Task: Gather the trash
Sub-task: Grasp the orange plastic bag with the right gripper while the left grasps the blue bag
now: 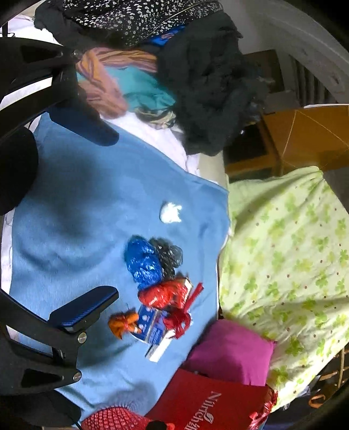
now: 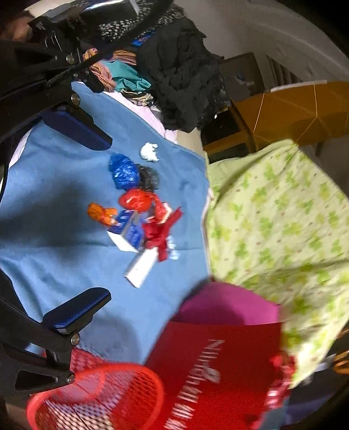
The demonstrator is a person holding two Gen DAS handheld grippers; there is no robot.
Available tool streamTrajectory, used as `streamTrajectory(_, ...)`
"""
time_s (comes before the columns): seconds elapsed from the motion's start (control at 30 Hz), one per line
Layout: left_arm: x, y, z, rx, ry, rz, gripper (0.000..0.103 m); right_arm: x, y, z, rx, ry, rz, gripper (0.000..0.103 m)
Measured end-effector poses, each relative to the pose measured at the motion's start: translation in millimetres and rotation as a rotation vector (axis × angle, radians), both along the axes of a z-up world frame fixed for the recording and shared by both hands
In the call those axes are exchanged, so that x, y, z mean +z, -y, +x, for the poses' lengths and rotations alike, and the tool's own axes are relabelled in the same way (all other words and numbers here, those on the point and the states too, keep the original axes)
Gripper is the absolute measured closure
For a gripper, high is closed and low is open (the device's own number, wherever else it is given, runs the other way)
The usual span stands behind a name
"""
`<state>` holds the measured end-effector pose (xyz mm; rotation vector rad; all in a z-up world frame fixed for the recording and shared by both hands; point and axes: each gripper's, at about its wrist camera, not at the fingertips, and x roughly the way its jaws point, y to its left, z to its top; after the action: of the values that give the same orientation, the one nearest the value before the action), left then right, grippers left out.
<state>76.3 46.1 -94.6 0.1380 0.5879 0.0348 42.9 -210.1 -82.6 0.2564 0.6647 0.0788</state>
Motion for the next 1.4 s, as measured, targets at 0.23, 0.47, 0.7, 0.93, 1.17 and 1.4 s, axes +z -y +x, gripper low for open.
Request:
streamTrajectory(0.23, -32, -2, 41, -0.034, -0.098, 0.000, 0.000, -56, 1, 46, 0.053, -0.134, 0.085, 0.008)
streamTrajectory(0.47, -56, 7, 84, -0.090, -0.145, 0.001, 0.000, -110, -17, 108, 0.105, -0.264, 0.141, 0.034)
streamTrajectory(0.7, -80, 14, 148, -0.174, -0.214, -0.035, 0.000, -154, -26, 165, 0.091, -0.374, 0.178, 0.044)
streamTrajectory(0.93, -98, 27, 187, -0.302, -0.286, -0.178, 0.002, -168, -32, 187, 0.119, -0.388, 0.151, 0.065)
streamTrajectory(1.17, -113, 34, 198, -0.329, -0.350, -0.261, 0.055, -163, -21, 172, 0.136, -0.366, 0.182, 0.074)
streamTrajectory(1.4, -102, 46, 176, -0.343, -0.328, -0.212, 0.071, -140, -9, 129, 0.140, -0.315, 0.211, 0.074)
